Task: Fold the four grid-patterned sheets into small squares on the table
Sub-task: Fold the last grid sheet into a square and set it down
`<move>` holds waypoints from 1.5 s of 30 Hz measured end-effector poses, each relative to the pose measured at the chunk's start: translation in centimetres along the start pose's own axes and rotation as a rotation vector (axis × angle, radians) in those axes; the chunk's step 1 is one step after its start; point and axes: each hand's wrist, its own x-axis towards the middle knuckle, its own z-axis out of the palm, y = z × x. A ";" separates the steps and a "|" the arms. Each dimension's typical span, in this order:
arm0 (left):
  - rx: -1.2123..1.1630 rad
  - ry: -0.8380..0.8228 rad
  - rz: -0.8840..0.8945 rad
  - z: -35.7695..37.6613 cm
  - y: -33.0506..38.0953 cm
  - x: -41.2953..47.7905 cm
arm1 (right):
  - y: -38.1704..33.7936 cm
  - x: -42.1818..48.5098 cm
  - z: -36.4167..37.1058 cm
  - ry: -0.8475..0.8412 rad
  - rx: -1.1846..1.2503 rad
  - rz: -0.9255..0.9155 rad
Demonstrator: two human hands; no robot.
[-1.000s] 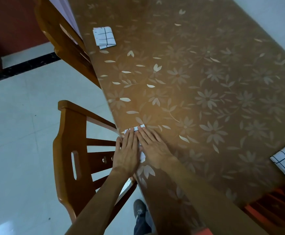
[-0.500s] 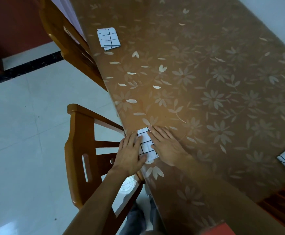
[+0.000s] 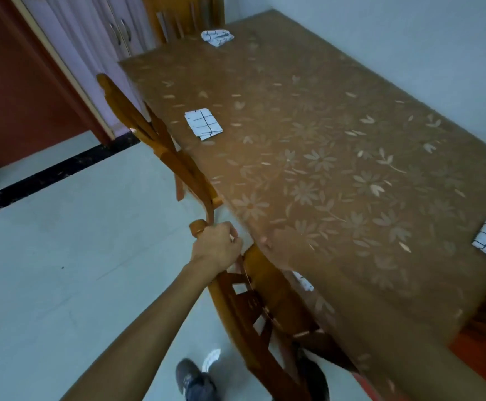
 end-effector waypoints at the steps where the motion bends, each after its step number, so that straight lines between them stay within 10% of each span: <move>1: 0.011 0.003 0.011 -1.4 -1.0 -0.2 | -1.6 -0.1 -0.4 -0.002 0.015 0.037; 13: -0.026 0.070 0.154 -13.3 -8.7 6.2 | -12.2 10.6 -2.4 0.139 0.215 0.231; 33: 0.283 0.007 0.390 -18.7 -9.1 46.3 | -8.5 42.3 -10.3 0.298 0.306 0.410; 45: 0.452 -0.125 0.558 -18.0 -12.6 45.1 | -11.7 40.8 -7.6 0.196 0.260 0.331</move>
